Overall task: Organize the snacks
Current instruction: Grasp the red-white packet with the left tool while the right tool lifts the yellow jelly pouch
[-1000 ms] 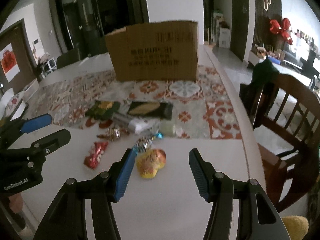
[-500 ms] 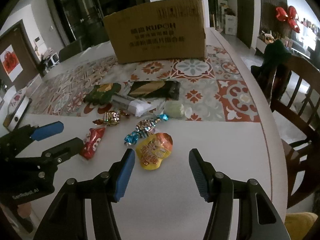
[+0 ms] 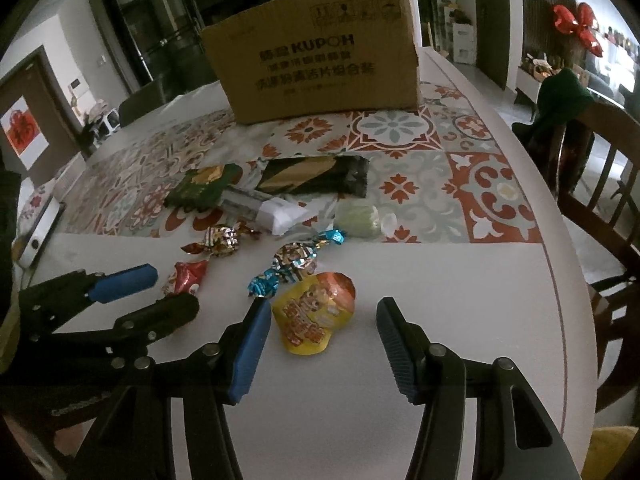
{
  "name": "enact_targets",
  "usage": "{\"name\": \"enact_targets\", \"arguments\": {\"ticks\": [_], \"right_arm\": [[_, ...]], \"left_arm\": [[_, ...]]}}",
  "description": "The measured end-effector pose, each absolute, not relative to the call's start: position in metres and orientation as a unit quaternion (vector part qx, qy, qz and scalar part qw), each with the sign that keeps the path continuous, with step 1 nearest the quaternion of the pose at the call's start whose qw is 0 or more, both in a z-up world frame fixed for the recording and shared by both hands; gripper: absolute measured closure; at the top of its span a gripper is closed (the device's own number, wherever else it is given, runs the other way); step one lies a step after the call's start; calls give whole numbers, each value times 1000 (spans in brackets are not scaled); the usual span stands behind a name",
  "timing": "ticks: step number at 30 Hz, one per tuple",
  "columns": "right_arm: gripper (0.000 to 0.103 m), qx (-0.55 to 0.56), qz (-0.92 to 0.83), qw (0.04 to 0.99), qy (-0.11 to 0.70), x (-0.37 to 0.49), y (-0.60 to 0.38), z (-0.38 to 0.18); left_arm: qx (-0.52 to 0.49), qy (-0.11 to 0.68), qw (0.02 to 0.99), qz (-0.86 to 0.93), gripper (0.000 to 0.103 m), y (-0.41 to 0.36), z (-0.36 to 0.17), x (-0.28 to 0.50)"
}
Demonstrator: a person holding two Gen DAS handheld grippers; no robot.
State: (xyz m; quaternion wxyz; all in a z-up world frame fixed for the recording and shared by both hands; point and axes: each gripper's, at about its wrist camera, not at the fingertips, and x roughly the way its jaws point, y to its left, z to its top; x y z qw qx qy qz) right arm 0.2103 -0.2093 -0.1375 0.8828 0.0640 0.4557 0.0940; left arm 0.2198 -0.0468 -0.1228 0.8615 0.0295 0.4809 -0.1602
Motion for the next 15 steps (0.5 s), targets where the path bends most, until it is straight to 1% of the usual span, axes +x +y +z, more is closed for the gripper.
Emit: {"name": "enact_targets", "arguments": {"ticks": [2, 3, 4, 9, 12, 15], "right_arm": [[55, 61, 96, 883, 455, 211, -207, -138], [56, 61, 97, 883, 454, 211, -207, -138], [60, 62, 99, 883, 455, 212, -206, -138], [61, 61, 101, 884, 452, 210, -204, -139], [61, 61, 100, 885, 450, 209, -204, -139], [61, 63, 100, 885, 451, 208, -205, -139]], "left_arm": [[28, 482, 861, -160, 54, -47, -124, 221], [28, 483, 860, -161, 57, -47, -125, 222], [26, 486, 859, -162, 60, -48, -125, 222], [25, 490, 856, -161, 69, -48, -129, 223], [24, 490, 856, -164, 79, -48, -129, 222], [26, 487, 858, -164, 79, -48, -129, 221]]}}
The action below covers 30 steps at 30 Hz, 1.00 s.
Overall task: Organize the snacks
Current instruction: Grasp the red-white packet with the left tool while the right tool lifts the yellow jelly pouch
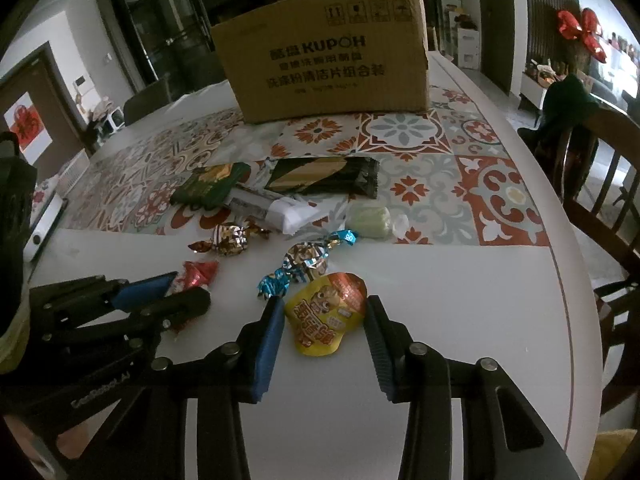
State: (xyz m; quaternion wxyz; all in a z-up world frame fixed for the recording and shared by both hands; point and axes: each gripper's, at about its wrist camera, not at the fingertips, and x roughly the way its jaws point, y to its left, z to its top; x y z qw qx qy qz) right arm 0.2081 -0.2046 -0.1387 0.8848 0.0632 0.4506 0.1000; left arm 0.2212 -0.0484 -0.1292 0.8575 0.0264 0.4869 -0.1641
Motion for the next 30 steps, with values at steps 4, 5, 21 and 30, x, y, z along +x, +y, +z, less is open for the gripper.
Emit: {"name": "enact_targets", "arguments": {"ticks": [4, 5, 21, 30], "right_arm": [[61, 63, 98, 886, 450, 207, -205, -137], [61, 63, 98, 886, 449, 206, -205, -137], [61, 66, 106, 901, 416, 198, -205, -106], [61, 71, 112, 917, 376, 198, -205, -73]], "left_arm": [[24, 487, 857, -166, 80, -48, -128, 221], [22, 487, 857, -168, 80, -48, -127, 220], [17, 432, 885, -172, 80, -43, -80, 206], [8, 406, 897, -173, 80, -40, -47, 202]]}}
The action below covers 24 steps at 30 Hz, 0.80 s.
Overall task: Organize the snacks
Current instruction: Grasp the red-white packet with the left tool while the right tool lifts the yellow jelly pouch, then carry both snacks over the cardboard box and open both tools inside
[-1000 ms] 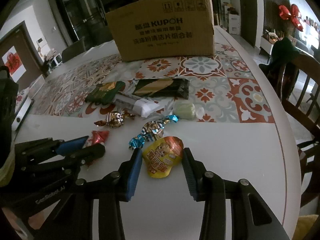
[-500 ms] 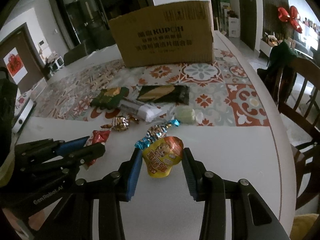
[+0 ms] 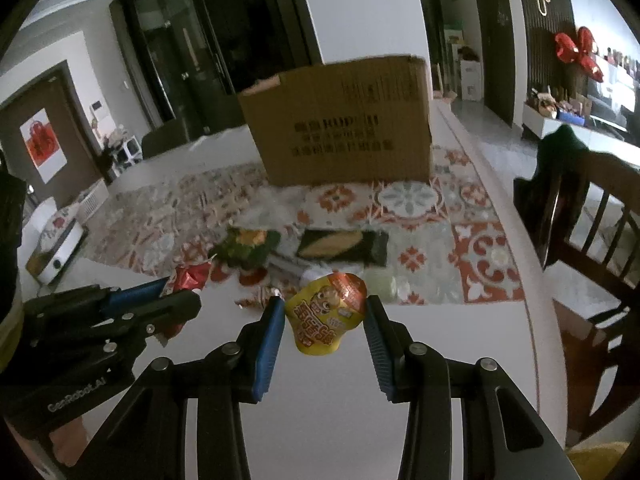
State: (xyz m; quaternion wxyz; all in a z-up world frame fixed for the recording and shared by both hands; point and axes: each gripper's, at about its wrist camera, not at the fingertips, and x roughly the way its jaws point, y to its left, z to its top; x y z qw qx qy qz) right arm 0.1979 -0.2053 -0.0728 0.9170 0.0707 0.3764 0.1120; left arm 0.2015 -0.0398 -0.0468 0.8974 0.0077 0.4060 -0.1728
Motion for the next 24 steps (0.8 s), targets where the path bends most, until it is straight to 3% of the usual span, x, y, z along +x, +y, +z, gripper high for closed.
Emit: {"name": "enact_targets", "arguments": {"ticks": [24], "right_arm": [[61, 56, 110, 945, 304, 252, -216, 3]], "left_arm": [[40, 338, 924, -173, 80, -50, 27, 268]]}}
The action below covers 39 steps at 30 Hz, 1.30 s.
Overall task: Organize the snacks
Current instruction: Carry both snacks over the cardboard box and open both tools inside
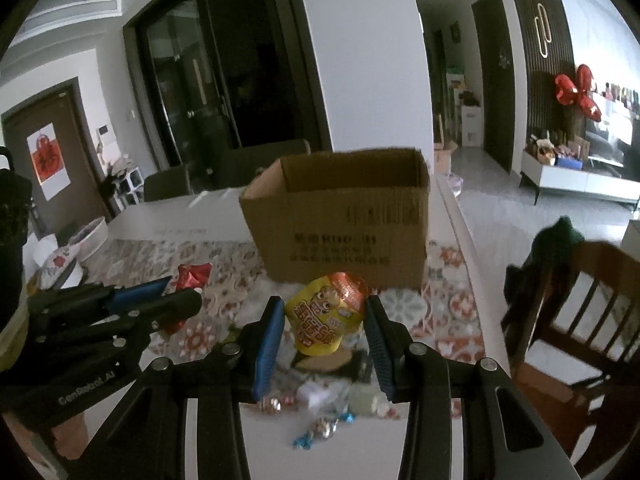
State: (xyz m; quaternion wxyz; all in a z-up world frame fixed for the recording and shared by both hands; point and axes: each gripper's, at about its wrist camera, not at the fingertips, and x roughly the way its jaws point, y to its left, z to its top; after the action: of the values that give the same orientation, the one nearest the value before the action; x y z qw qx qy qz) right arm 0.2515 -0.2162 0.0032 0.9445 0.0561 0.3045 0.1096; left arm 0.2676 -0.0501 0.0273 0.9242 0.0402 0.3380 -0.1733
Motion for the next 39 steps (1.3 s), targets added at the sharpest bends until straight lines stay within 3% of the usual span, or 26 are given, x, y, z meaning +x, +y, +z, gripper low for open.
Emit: {"name": "enact_targets", "arguments": {"ticks": [21, 39], "right_arm": [[61, 45, 108, 950, 288, 347, -222, 63], [61, 33, 90, 936, 338, 422, -231, 48]], "left_arm": [[48, 322, 928, -179, 80, -60, 83, 366], [81, 394, 904, -146, 80, -86, 58, 453]]}}
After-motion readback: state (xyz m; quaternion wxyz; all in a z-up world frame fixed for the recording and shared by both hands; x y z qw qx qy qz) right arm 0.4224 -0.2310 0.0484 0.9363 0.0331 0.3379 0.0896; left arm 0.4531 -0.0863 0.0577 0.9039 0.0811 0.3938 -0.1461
